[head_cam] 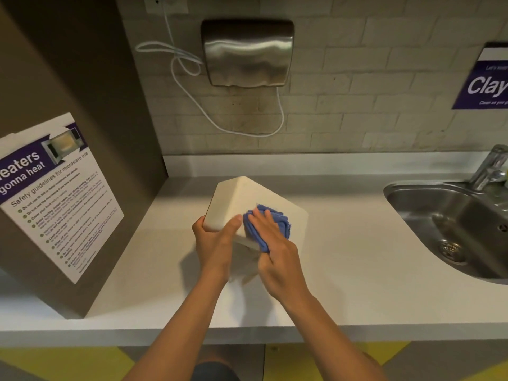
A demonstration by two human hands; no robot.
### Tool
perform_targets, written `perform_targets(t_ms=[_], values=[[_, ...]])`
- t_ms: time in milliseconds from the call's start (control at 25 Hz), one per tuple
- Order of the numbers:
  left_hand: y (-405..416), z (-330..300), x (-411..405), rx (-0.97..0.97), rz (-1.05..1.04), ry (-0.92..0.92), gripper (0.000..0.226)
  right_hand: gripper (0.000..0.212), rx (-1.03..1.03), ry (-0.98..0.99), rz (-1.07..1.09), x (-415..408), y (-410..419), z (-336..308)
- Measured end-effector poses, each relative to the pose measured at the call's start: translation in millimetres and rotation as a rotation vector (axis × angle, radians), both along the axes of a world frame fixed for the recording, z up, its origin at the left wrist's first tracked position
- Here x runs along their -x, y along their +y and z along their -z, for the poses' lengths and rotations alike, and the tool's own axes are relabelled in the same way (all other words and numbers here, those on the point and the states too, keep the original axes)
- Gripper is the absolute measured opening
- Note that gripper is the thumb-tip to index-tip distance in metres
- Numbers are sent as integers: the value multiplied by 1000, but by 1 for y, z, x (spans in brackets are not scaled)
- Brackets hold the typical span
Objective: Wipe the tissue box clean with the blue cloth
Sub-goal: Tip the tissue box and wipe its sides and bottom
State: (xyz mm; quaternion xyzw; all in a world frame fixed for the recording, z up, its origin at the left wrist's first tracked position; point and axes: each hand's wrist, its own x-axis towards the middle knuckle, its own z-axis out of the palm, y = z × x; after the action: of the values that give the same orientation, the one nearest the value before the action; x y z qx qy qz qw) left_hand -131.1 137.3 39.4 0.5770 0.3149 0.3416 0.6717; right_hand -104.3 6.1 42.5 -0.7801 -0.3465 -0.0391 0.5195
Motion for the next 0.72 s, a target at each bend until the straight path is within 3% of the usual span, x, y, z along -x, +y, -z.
perform_targets(t_ms=[160,280,360,720], values=[[13,-5,2,28,-16,-61,98,71,-31,66,192,-27,-15,9],[17,-6,6,12,5,-91,94,57,-213,305,328,-42,-23,1],[12,-4,6,5,18,-112,92,53,-291,342,357,-36,-16,-4],[-5,-15,-3,-56,-26,-118,96,70,-178,-52,119,34,21,3]])
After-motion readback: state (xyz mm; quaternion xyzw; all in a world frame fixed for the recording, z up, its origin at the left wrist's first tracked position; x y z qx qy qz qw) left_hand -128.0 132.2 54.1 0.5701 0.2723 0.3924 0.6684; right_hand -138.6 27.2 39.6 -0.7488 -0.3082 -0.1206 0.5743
